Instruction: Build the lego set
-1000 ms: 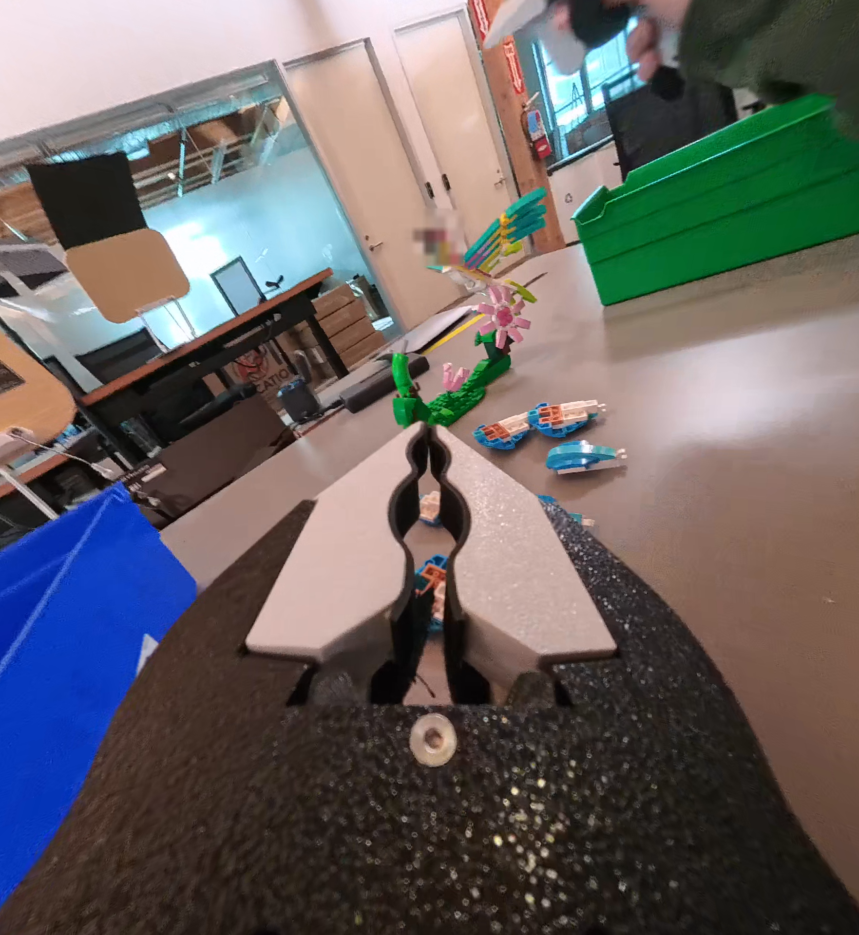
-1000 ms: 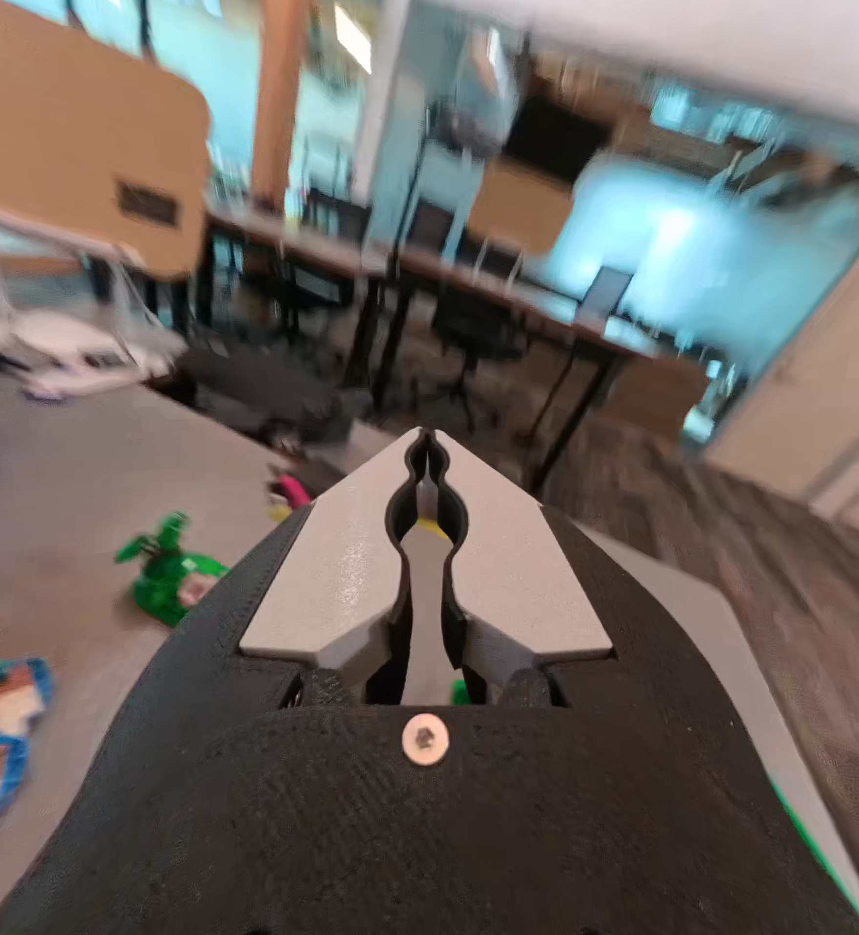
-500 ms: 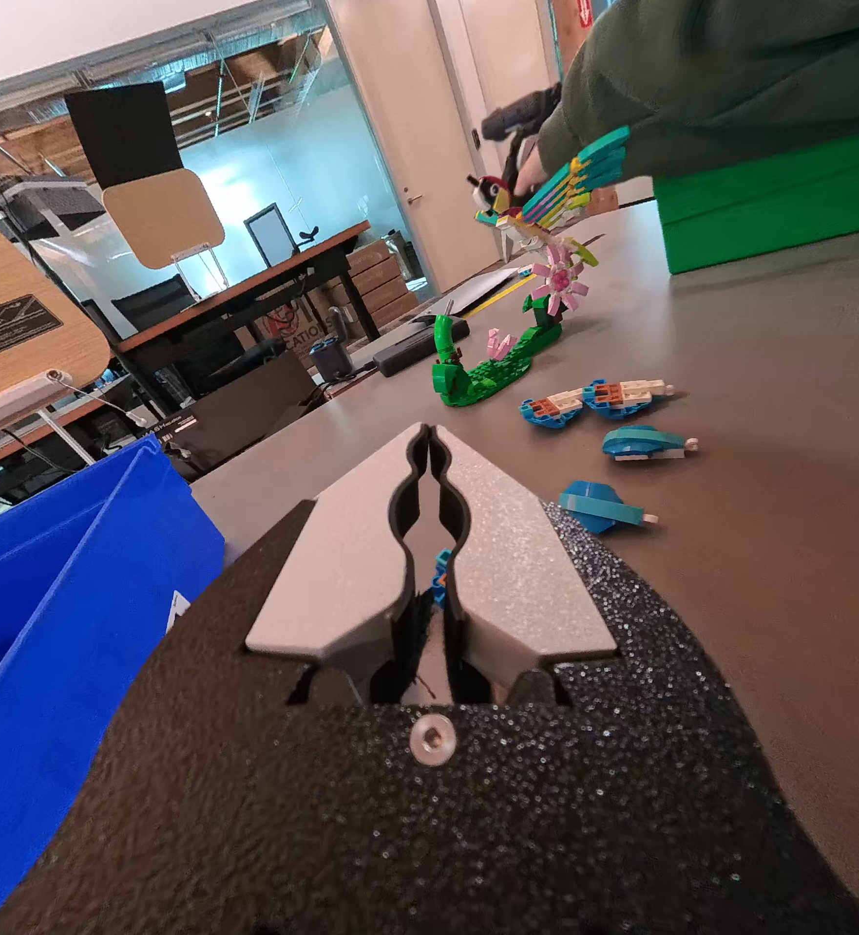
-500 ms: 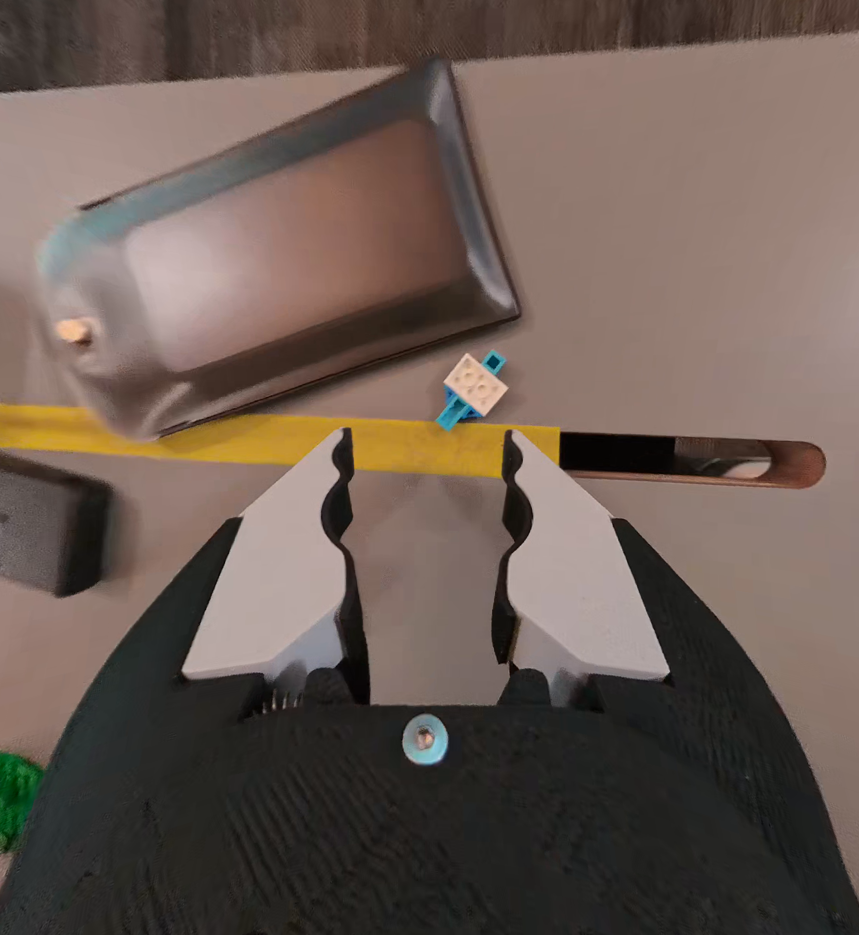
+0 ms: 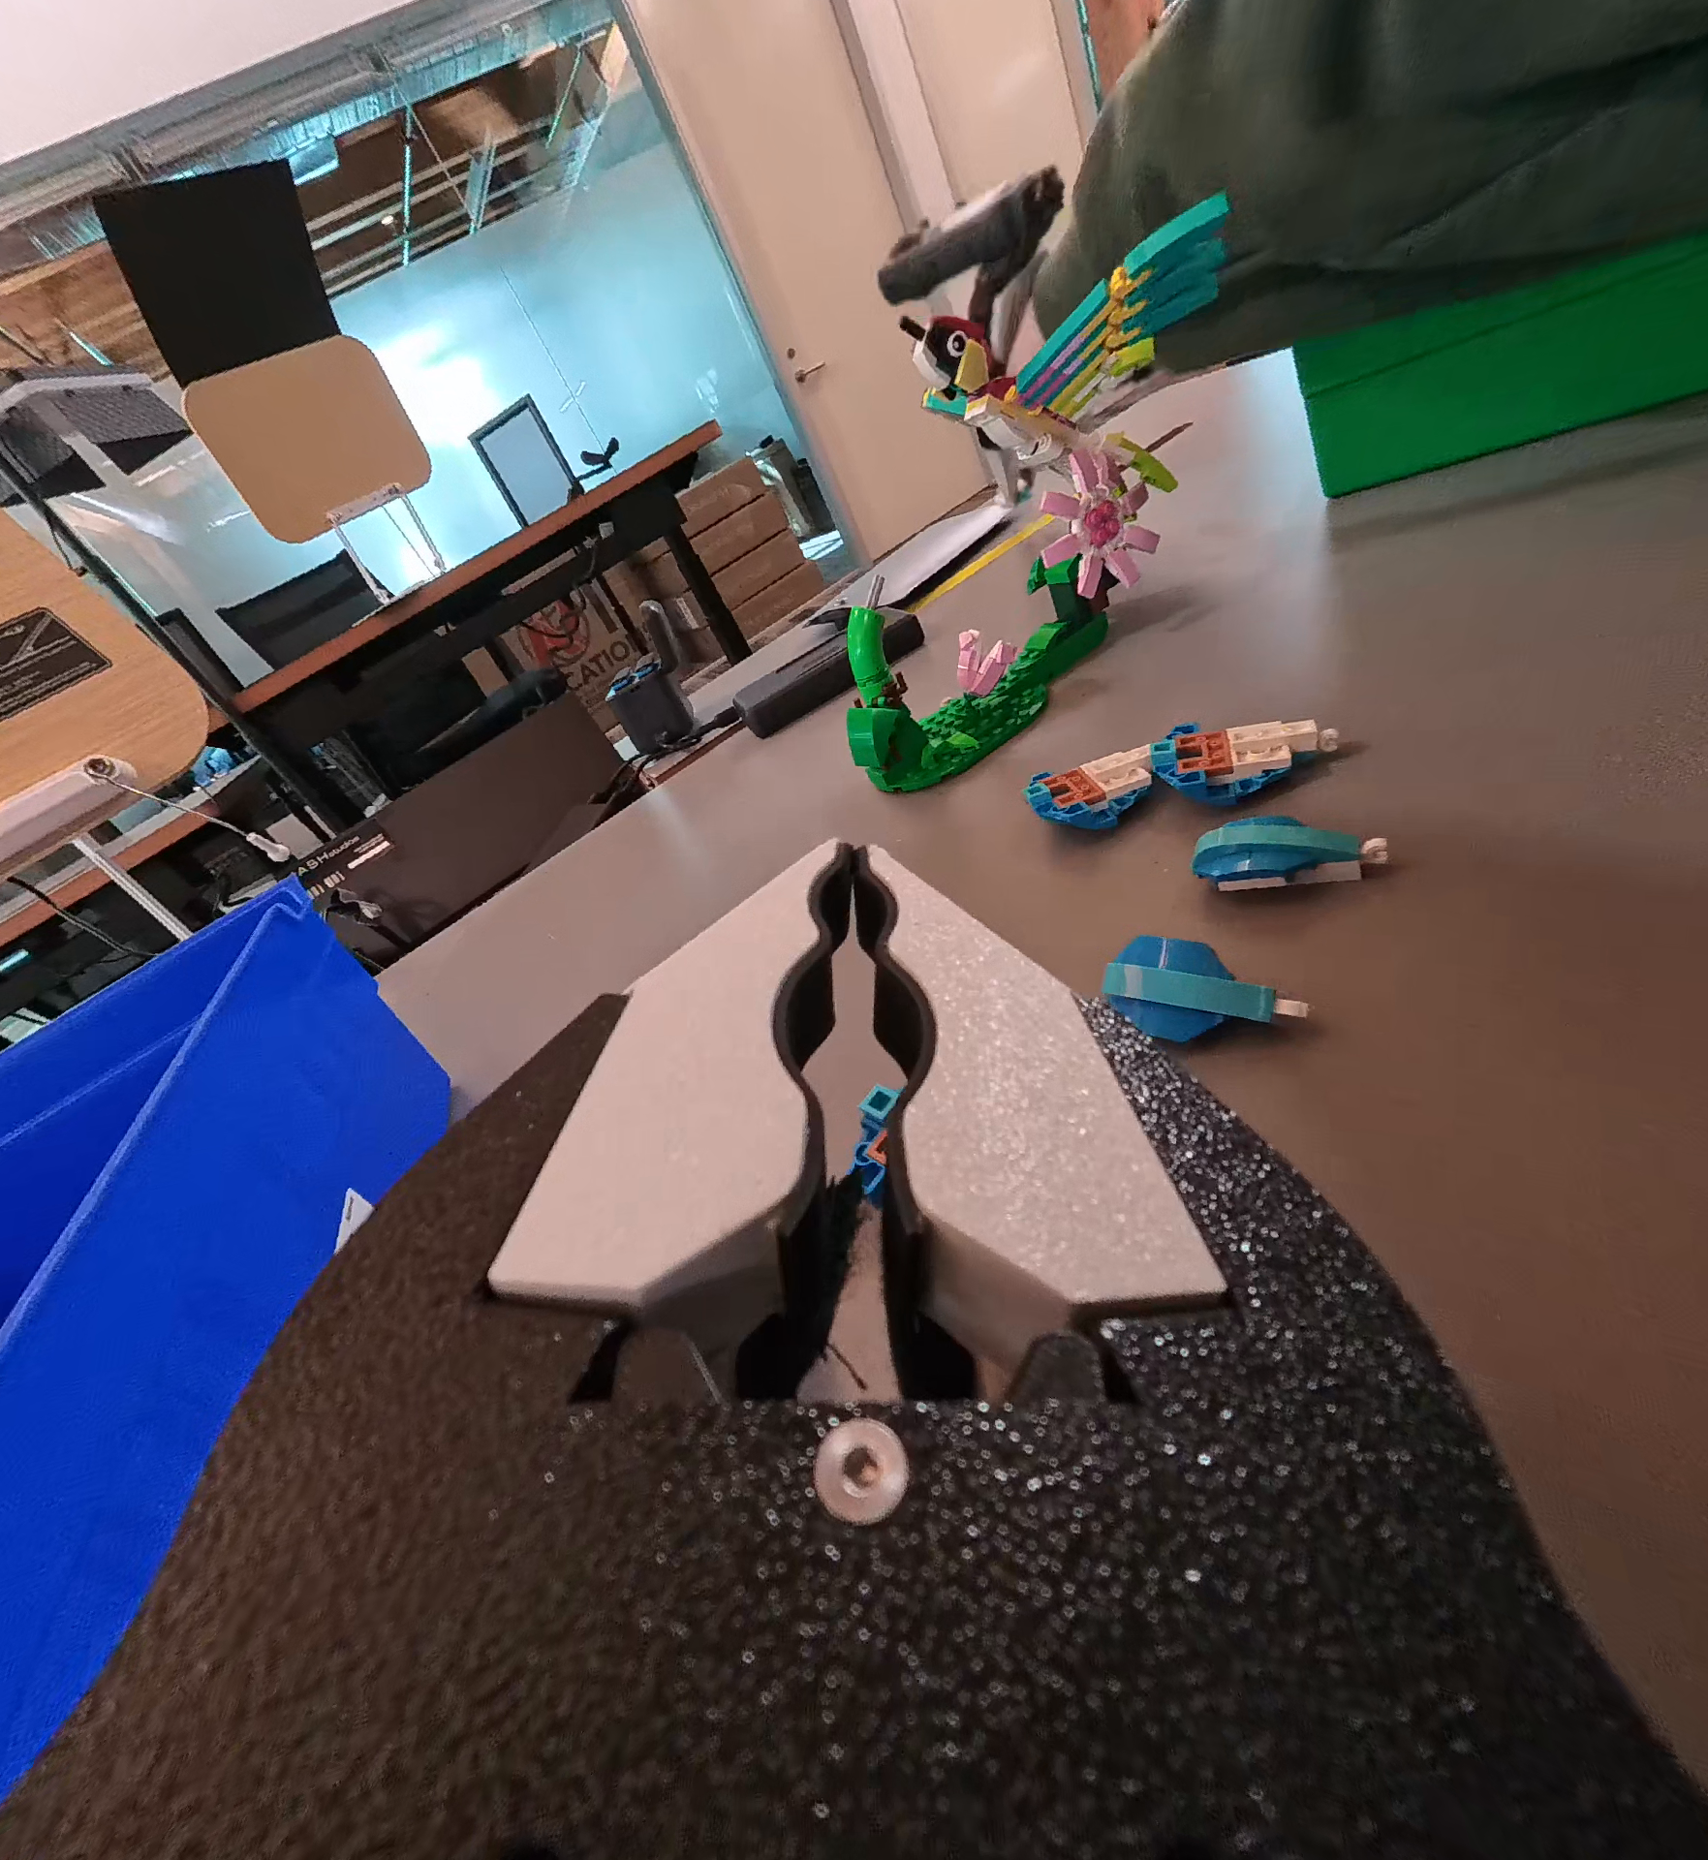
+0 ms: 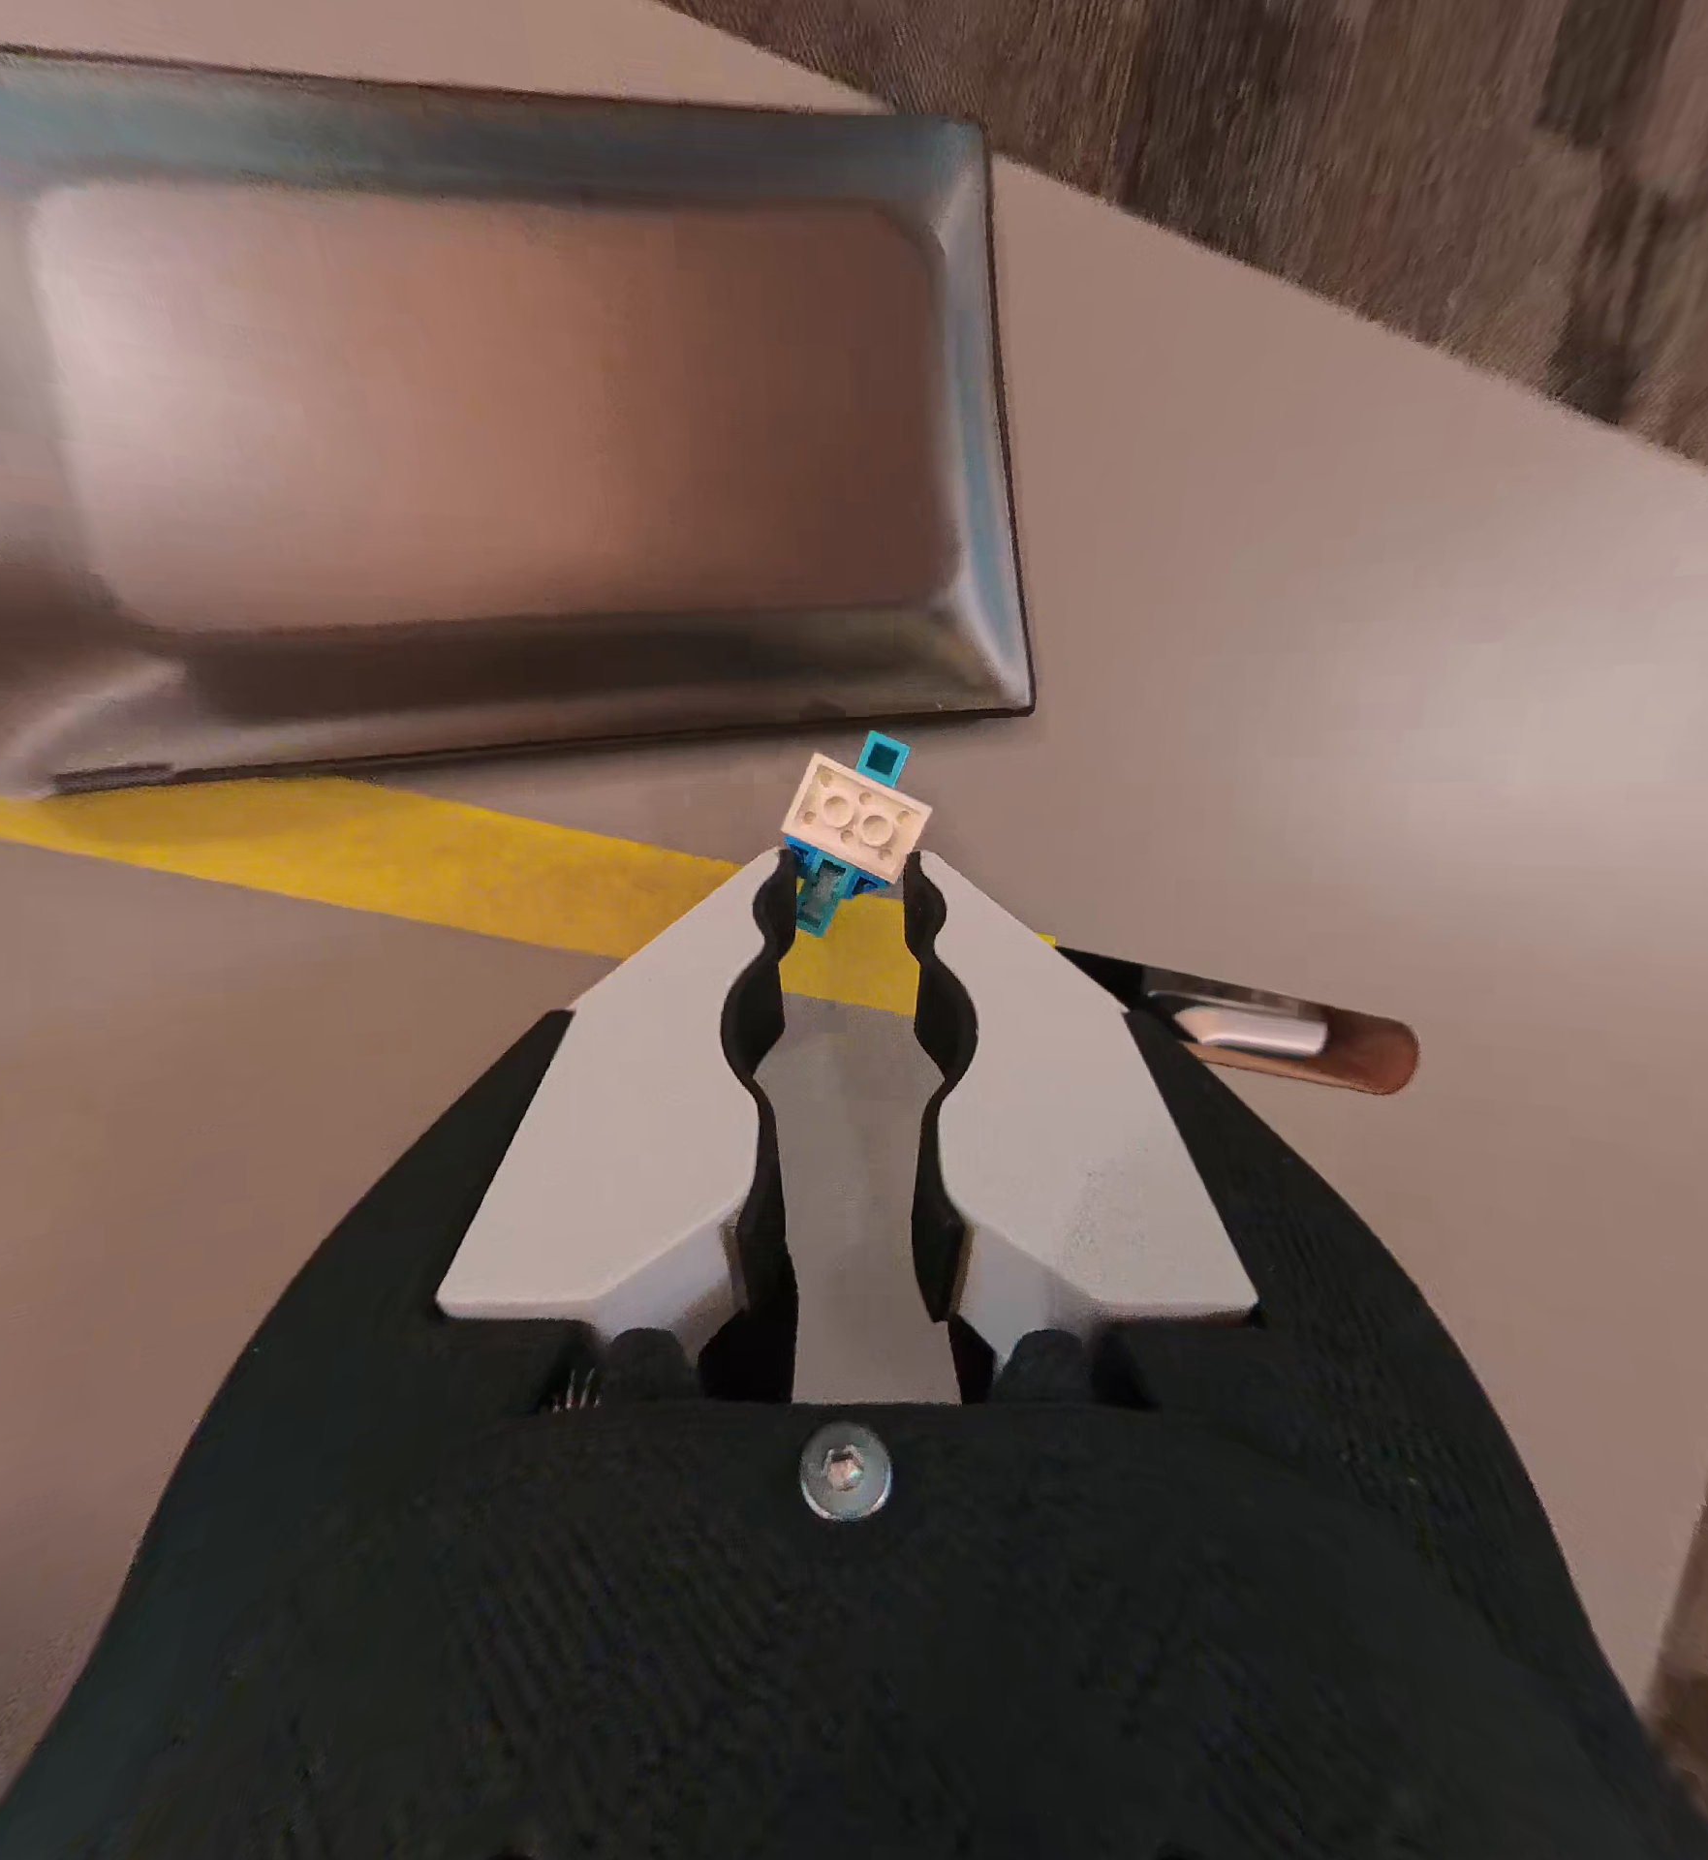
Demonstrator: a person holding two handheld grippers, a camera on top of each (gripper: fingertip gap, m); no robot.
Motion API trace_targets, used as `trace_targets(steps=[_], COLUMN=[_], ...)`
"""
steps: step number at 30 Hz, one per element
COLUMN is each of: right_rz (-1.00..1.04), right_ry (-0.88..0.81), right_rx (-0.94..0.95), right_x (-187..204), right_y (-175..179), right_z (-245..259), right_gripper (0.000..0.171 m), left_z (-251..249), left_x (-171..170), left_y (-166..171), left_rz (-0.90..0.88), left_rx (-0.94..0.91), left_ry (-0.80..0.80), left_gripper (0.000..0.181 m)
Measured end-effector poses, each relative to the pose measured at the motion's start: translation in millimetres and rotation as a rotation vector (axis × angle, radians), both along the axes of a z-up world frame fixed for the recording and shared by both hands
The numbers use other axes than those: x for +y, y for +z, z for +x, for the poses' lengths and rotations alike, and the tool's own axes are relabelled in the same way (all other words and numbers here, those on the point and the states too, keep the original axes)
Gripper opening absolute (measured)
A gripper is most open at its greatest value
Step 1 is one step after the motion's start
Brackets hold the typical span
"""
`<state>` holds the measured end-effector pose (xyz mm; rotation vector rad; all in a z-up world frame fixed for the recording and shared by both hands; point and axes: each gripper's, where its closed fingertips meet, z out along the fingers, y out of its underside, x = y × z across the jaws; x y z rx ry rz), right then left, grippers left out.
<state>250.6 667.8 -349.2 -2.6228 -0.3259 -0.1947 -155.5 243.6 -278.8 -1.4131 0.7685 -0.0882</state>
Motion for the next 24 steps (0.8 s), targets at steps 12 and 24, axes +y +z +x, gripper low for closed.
trace_targets(steps=[12,24], right_rz=[0.877,1.531], right_ry=[0.926,1.600], right_rx=[-0.140,-0.828], right_x=[-227.4,-479.3], right_y=[254.0,73.8], right_z=[-154.7,-266.3], right_gripper=[0.020,0.019], left_z=[-2.2,140.5], left_x=[-7.7,-86.6], left_y=[15.2,11.7], left_rz=[0.065,-0.197], left_rx=[-0.057,-0.194], left_ry=[-0.007,-0.503], left_gripper=[0.000,0.061])
